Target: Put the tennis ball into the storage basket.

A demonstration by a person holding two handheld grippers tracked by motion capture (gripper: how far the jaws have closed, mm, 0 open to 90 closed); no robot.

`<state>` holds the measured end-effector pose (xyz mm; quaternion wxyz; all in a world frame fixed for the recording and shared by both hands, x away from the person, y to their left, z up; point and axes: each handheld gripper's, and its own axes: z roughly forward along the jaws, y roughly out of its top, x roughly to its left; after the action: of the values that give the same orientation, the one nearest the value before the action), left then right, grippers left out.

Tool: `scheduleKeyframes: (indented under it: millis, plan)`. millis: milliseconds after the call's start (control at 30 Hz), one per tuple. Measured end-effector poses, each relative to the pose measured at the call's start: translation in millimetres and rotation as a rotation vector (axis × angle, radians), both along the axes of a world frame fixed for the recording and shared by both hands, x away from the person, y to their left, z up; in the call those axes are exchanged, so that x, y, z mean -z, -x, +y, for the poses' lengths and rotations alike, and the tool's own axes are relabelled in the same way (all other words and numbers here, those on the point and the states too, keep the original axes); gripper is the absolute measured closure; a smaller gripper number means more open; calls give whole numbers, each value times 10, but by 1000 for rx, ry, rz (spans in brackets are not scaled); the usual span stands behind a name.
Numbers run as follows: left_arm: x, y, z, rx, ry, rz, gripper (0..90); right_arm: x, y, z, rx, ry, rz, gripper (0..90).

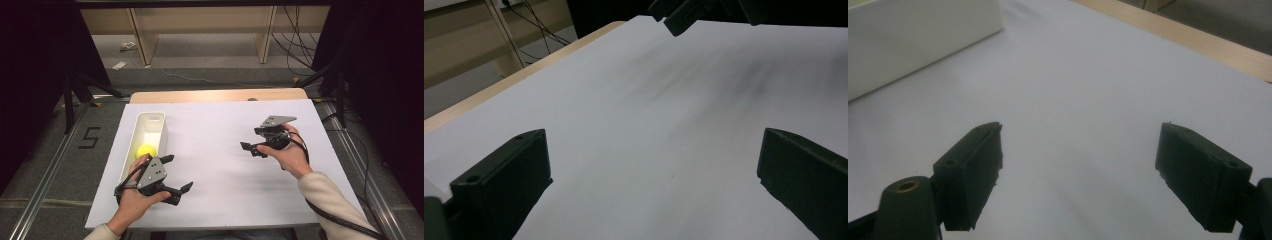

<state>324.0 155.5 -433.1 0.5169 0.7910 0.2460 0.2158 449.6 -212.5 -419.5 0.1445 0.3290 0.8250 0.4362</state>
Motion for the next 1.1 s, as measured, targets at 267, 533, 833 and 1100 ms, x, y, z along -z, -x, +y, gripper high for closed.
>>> scheduleKeyframes:
  millis: [267, 533, 833, 1100]
  plan:
    - [2, 0, -1, -1, -1, 0, 2, 38, 108, -247, 38, -3, -3, 194]
    - [1, 0, -1, -4, -3, -1, 2, 84, 222, -465, 76, -8, 0, 194]
    - [2, -3, 0, -6, -5, -2, 3, 119, 342, -697, 116, -17, -3, 193]
    - [1, -2, 1, -6, -4, -2, 2, 156, 465, -845, 145, -16, -2, 192]
